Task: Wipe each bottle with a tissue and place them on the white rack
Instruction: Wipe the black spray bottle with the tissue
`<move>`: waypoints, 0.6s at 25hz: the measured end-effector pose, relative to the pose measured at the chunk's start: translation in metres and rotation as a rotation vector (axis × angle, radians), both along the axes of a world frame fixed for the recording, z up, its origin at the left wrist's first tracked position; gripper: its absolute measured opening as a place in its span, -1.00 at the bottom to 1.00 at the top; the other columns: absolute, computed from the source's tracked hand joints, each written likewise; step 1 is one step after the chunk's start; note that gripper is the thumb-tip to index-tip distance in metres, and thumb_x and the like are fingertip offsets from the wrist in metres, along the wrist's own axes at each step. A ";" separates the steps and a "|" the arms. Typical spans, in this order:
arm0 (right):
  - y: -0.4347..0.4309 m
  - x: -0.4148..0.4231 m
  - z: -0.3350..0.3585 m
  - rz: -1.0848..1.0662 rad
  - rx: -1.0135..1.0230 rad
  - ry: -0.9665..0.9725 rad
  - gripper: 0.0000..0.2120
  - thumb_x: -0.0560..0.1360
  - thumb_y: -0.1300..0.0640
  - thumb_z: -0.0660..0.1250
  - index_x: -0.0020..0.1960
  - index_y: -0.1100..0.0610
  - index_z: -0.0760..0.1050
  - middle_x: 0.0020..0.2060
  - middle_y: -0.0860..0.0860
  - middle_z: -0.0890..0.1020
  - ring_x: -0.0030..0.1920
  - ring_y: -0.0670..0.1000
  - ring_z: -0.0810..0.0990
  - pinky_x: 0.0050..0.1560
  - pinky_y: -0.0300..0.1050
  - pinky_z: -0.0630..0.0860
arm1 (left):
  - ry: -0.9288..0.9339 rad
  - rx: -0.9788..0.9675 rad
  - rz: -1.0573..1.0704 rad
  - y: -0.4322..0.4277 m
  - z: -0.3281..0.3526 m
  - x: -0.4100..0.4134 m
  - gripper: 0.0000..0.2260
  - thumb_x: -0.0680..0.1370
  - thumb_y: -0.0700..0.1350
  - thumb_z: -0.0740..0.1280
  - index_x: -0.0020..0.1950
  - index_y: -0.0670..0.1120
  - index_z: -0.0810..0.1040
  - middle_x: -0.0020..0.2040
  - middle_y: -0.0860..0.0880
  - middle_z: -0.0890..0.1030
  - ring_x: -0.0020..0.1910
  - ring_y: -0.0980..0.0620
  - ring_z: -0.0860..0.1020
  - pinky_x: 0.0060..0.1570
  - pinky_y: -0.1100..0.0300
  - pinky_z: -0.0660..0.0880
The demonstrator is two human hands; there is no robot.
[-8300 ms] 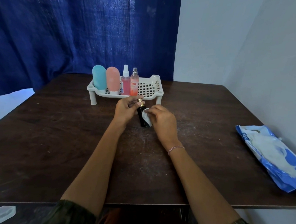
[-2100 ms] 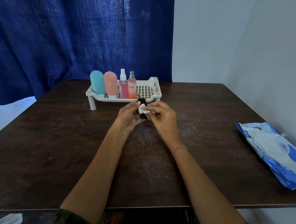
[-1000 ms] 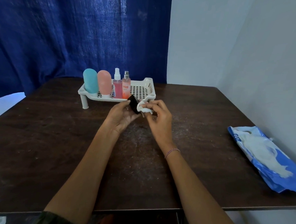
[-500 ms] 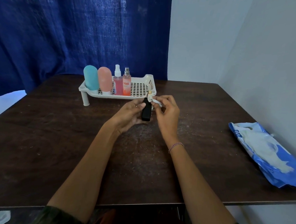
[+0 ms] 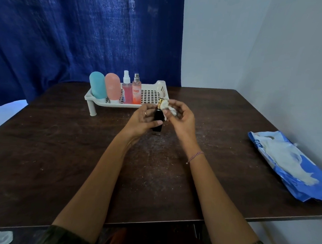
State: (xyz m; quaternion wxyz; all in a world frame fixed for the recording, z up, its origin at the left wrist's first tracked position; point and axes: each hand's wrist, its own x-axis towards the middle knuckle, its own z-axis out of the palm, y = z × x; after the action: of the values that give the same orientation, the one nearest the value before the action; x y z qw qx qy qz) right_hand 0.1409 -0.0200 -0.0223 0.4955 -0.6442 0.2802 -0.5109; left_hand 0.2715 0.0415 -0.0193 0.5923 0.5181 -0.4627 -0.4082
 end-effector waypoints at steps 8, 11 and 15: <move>-0.002 -0.002 -0.006 -0.048 0.058 0.243 -0.66 0.40 0.12 0.45 0.16 0.11 0.54 0.02 0.00 0.63 0.03 -0.10 0.59 0.09 -0.09 0.56 | -0.746 -0.089 0.242 0.003 -0.004 -0.004 -0.59 0.43 -0.37 0.39 0.19 -0.08 0.37 0.17 -0.09 0.60 0.18 0.07 0.53 0.15 0.26 0.43; 0.003 0.002 -0.002 -0.123 0.067 0.116 -0.66 0.40 0.21 0.45 0.13 0.04 0.49 0.06 -0.02 0.61 0.03 -0.15 0.58 -0.06 -0.34 0.56 | -0.841 -0.082 0.372 0.001 -0.006 -0.014 -0.60 0.47 -0.36 0.34 0.22 -0.06 0.36 0.15 -0.11 0.58 0.14 -0.01 0.55 0.03 0.29 0.42; 0.005 0.006 0.000 -0.240 0.138 -0.092 -0.70 0.40 0.29 0.43 0.07 0.07 0.48 0.02 0.01 0.62 0.00 -0.13 0.60 -0.12 -0.37 0.53 | -0.869 -0.066 0.462 -0.001 -0.005 -0.016 -0.61 0.48 -0.34 0.35 0.23 -0.05 0.35 0.16 -0.13 0.58 0.14 -0.06 0.56 0.02 0.21 0.45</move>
State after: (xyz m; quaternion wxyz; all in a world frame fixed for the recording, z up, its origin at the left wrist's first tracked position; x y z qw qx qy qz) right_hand 0.1473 -0.0148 -0.0224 0.4863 -0.5463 0.3667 -0.5749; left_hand 0.2553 0.0407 -0.0239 0.4356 0.7105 -0.5527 0.0025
